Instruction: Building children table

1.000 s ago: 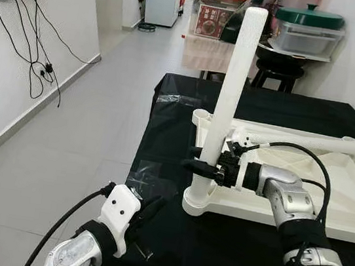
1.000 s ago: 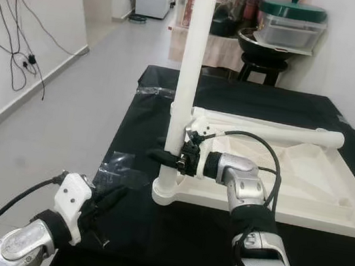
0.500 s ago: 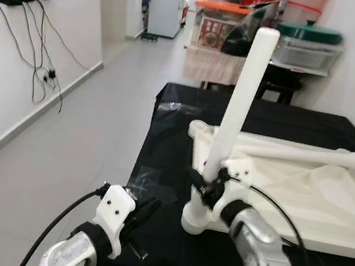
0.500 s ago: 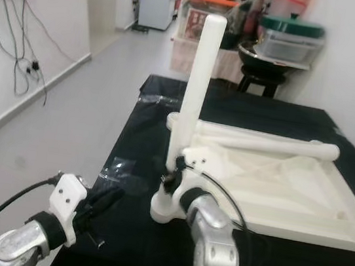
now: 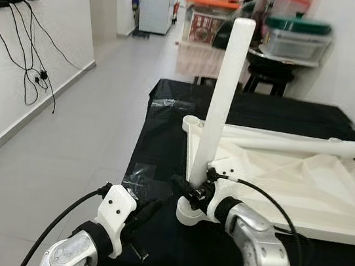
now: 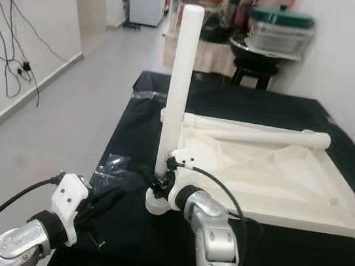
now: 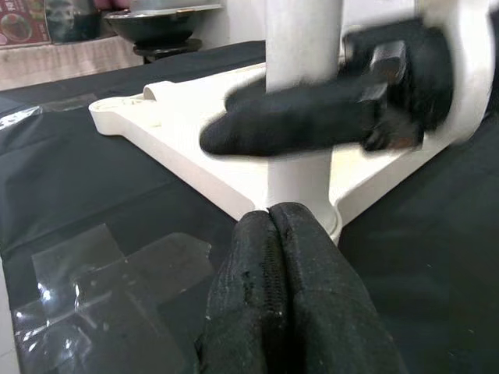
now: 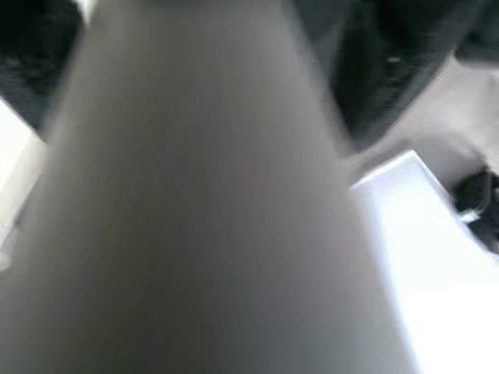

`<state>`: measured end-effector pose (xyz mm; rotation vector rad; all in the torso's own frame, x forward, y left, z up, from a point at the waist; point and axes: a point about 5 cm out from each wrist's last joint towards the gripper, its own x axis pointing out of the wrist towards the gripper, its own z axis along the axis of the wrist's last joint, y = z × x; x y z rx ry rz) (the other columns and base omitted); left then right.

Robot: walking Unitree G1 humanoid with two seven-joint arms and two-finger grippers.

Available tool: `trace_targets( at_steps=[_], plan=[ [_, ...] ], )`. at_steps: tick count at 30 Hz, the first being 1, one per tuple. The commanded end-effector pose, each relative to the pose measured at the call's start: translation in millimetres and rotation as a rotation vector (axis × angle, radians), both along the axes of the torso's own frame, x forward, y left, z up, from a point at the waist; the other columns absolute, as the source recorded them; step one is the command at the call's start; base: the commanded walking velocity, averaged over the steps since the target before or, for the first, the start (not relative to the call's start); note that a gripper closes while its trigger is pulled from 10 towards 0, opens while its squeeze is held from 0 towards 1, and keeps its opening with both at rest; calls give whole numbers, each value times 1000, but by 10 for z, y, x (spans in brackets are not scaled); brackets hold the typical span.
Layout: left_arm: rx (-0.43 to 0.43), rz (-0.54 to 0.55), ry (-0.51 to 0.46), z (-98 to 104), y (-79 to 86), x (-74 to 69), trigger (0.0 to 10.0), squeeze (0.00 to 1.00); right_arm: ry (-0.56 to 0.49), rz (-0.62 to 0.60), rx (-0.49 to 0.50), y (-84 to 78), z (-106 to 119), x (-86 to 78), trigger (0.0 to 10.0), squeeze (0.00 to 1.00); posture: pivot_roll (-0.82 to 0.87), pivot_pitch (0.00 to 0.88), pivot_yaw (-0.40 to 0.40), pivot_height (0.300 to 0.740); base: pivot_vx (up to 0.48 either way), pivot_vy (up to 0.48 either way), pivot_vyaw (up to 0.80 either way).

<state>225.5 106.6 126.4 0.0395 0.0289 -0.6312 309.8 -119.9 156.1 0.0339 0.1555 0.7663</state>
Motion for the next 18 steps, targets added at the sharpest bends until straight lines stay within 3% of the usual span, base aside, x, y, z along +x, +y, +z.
trace_targets(
  at_steps=[1, 2, 3, 4, 8, 13, 14, 15, 16, 18],
  plan=[
    [7, -8, 12, -27, -11, 3, 10000, 0, -46, 85, 22, 3, 101, 32, 10000, 1000, 37, 0, -39, 740, 0, 0, 0],
    [8, -10, 12, -28, -15, 4, 10000, 0, -65, 135, 14, -16, 143, 54, 10000, 1000, 37, 0, -39, 740, 0, 0, 0],
    [9, -12, 12, -34, -20, 7, 10000, 0, -57, 216, -1, -46, 156, 107, 10000, 835, 42, 0, -41, 740, 0, 0, 0],
    [12, -13, 13, -39, -25, 9, 10000, 0, -43, 289, -11, -84, 167, 172, 10000, 0, 47, 0, -44, 740, 0, 0, 0],
    [19, -13, 13, -53, -26, 9, 10000, 0, -20, 393, 20, -152, 221, 307, 10000, 0, 56, 0, -48, 740, 0, 0, 0],
    [26, -11, 14, -63, -16, 8, 10000, 0, -11, 412, 38, -170, 273, 406, 10000, 0, 67, 0, -49, 740, 0, 0, 0],
    [28, -12, 14, -66, -14, 8, 10000, 0, -2, 424, 37, -178, 280, 430, 3922, 0, 68, 0, -47, 740, 0, 0, 0],
    [28, -12, 14, -66, -14, 8, 10000, 0, -2, 424, 37, -178, 280, 430, 3922, 0, 68, 0, -47, 740, 0, 0, 0],
    [31, -15, 15, -70, -15, 8, 10000, 0, 8, 441, 40, -195, 286, 447, 0, 0, 67, 0, -42, 740, 0, 0, 0],
    [35, -20, 14, -72, -20, 9, 10000, 0, 11, 441, 41, -216, 286, 458, 0, 0, 65, 0, -42, 740, 0, 0, 0]
  ],
)
